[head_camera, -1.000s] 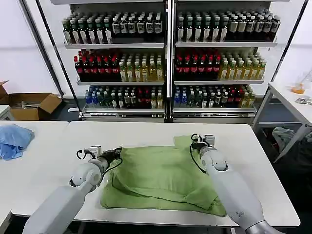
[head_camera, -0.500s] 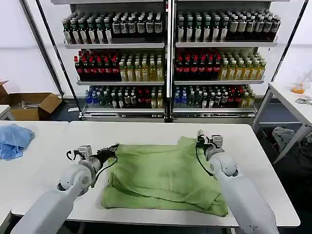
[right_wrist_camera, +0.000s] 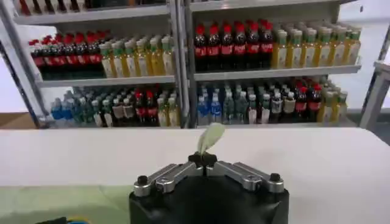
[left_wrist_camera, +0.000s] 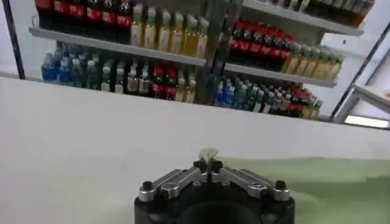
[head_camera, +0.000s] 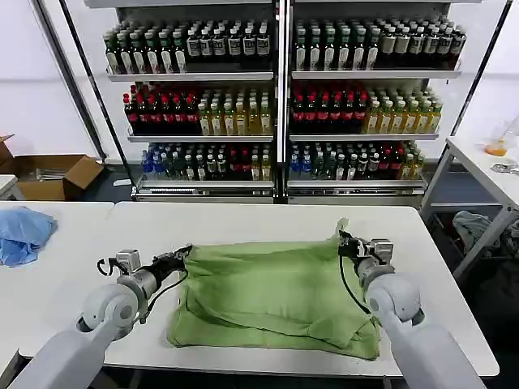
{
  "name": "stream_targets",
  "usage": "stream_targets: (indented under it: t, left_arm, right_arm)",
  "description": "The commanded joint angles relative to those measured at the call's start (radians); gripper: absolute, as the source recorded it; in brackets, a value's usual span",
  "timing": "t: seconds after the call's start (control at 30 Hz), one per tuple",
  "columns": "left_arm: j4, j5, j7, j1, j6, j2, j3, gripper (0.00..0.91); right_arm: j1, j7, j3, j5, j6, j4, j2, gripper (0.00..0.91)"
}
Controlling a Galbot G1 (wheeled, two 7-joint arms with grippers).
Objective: Fold and organize the clothes.
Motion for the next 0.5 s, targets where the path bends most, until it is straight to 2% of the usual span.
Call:
stream_targets:
  t: [0.03, 0.17, 0.5]
  left_arm:
    - [-0.106, 0.007, 0.009, 0.17, 0.007, 0.031, -0.073, 0.02]
    - [-0.117, 0.049, 0.016, 0.22, 0.01, 0.038, -0.092, 0.02]
    - [-0.088, 0.2, 0.035, 0.229, 0.02, 0.029, -0.054, 0.02]
  right_arm:
    - [-0.267, 0.005, 0.12, -0.006, -0.005, 0.23, -0.018, 0.0]
    - [-0.336, 0.015, 0.146, -0.007, -0.016, 0.259, -0.01, 0.0]
    - [-0.357, 0.043, 0.135, -0.018, -0.03, 0.245, 0.018, 0.0]
